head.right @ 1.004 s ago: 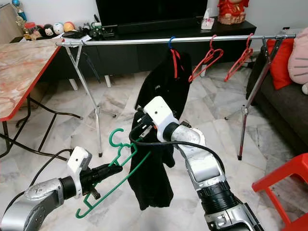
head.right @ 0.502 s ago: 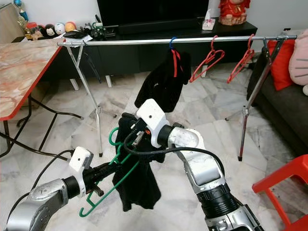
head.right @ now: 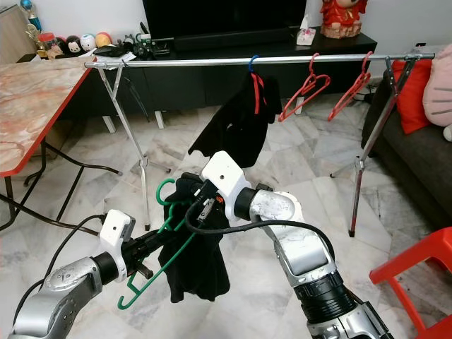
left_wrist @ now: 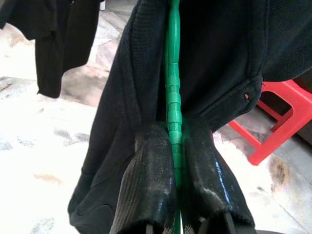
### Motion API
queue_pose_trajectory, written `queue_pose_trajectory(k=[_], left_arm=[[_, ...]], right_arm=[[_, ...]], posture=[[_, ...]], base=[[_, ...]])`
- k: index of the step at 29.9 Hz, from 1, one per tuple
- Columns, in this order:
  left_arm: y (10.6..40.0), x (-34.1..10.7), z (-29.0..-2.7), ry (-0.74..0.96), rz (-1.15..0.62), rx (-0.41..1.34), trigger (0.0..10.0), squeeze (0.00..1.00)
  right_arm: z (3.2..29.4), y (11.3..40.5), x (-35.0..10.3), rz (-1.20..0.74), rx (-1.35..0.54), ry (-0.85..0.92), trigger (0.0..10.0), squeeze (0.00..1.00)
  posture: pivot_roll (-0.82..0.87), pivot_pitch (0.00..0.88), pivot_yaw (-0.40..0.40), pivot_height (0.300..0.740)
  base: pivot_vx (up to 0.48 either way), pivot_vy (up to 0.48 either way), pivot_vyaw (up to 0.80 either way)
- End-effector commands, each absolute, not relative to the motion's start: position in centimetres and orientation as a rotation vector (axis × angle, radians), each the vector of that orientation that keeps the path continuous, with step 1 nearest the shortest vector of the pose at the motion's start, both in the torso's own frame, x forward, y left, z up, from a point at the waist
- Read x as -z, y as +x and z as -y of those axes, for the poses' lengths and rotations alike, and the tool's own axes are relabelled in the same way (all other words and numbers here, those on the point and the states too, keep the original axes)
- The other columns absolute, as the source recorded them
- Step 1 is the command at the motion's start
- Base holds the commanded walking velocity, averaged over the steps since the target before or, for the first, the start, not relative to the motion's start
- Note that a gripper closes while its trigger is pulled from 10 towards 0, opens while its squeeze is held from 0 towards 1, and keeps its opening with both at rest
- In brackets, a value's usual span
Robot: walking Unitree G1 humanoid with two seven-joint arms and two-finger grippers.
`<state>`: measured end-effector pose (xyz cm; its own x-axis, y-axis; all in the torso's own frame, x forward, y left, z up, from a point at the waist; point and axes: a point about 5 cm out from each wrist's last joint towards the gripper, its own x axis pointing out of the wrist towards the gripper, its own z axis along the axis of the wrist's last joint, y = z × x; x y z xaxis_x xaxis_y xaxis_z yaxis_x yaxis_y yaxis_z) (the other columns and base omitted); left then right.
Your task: Hang hanger
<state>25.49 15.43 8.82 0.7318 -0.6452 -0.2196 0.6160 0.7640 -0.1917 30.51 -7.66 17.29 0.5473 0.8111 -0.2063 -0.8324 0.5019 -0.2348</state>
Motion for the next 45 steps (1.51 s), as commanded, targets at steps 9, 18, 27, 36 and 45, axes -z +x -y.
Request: queue_pose_trajectory(k=[9,18,27,36,45], left_arm=[[25.0,-9.7,-15.5,-0.095,-0.265,0.760,10.0,0.00],[24.2,-9.6,-15.3,-0.074,-0.291,0.811,10.0,0.00],[24.0,-9.5,-15.3,-0.070,-0.297,0.814,10.0,0.00],[23.9,-9.6,-15.2,-0.077,-0.291,0.823,10.0,0.00],[24.0,-9.9,-15.0,-0.083,-0.275,0.829,10.0,0.00]], right_arm=[[4.8,30.7,-18.9,-0.024,-1.041,-0.421,10.0,0.00],[5.6,32.1,-18.4,-0.098,-0.941,-0.469,10.0,0.00],[7.1,33.1,-17.6,-0.184,-0.826,-0.489,10.0,0.00],[6.8,33.3,-17.7,-0.179,-0.820,-0.494,10.0,0.00],[4.5,32.3,-18.1,-0.176,-0.932,-0.434,10.0,0.00]], posture=[[-0.16,0.000,0.034,0.740],[-0.17,0.000,0.032,0.740],[-0.17,0.000,0.035,0.740],[-0.17,0.000,0.033,0.740],[-0.17,0.000,0.026,0.740]], base=[[0.000,0.000,0.00],[0.000,0.000,0.00],[0.000,0.000,0.00],[0.000,0.000,0.00],[0.000,0.000,0.00]])
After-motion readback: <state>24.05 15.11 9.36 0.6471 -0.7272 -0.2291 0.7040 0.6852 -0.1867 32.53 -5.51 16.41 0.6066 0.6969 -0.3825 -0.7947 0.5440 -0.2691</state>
